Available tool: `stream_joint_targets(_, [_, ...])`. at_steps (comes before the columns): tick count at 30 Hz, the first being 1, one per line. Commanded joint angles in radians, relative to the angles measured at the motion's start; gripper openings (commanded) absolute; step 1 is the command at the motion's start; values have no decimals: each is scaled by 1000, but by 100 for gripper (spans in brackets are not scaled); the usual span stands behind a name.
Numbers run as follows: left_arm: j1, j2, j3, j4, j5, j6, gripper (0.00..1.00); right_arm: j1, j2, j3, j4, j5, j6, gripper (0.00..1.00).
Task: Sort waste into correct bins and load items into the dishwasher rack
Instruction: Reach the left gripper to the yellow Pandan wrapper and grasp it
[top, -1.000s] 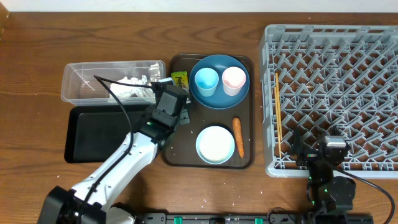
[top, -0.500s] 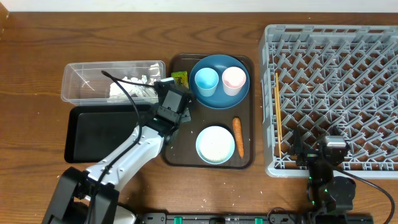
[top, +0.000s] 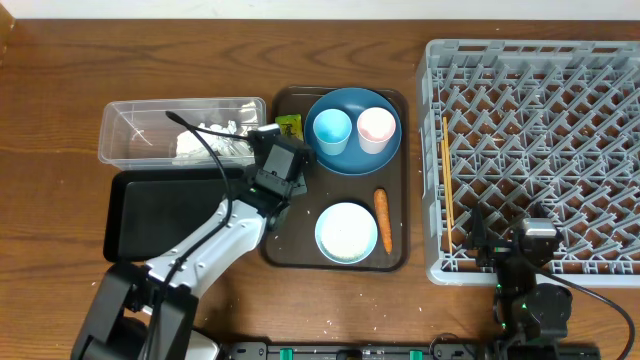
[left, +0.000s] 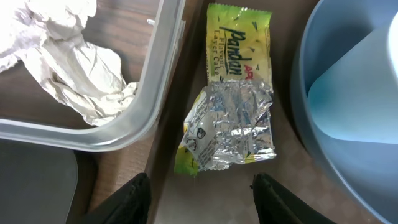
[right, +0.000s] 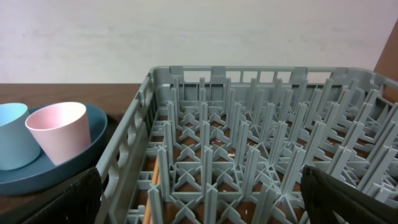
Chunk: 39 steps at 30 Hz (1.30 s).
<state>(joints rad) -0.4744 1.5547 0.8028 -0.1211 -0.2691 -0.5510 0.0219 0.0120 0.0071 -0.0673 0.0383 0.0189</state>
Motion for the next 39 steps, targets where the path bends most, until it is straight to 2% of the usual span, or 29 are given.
stream_joint_targets(1, [-3, 15, 1, 9, -24, -5, 55, 4, -5, -2, -4, 10, 14, 99])
stream_joint_targets(39, [-3, 125, 1, 90, -39, -4, 55, 4, -5, -2, -4, 10, 14, 99])
